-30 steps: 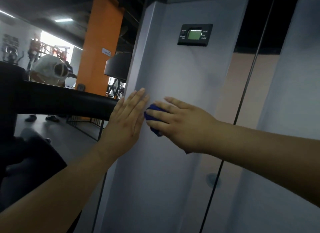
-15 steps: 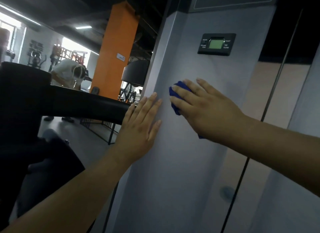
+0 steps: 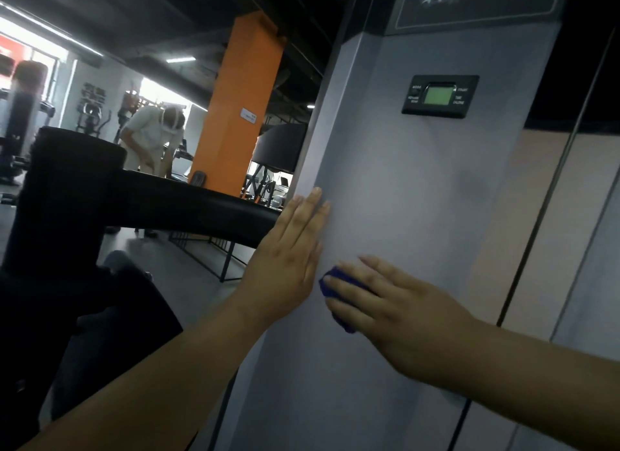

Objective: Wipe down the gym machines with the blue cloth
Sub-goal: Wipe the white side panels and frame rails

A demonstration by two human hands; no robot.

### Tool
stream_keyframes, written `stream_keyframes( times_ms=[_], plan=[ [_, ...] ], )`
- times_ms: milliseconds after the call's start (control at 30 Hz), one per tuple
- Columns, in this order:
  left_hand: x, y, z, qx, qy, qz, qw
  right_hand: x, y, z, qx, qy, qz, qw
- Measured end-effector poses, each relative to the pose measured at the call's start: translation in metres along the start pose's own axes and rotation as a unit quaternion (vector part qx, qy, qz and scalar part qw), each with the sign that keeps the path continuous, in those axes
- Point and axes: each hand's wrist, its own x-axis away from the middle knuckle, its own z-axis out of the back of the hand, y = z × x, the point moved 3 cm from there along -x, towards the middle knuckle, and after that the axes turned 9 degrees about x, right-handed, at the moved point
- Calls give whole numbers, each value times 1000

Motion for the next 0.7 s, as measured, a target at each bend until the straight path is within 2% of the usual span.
stream_keyframes(
  times_ms=[133,167,233,333,367,500,567,667,700],
  plan=[
    [1,0,1,-4,-1,-6,1000,-6,39,3,3,2,-108,994],
    [1,0,0,-6,-2,-7,1000,-5,35,5,11,13,-103,995],
    [0,0,0,-6,1,-8,1000,1,2,1,-2,51,-29,998],
    [2,0,-2,-8,4,-4,1000,9,-34,-6,-43,33,87,995],
    [2,1,-2,-2,3,-12,1000,8,-29,-5,-43,35,82,995],
    [4,5,-1,12,-2,-38,999,2,5,-4,-32,37,-59,997],
    [4,8,-2,9,-3,-55,998,8,-22,-10,-47,43,-41,997],
    [3,7,-1,36,-18,-58,997,20,-71,-16,-87,35,72,993],
    [2,6,-1,37,-20,-59,997,20,-69,-13,-83,39,75,993]
  ],
)
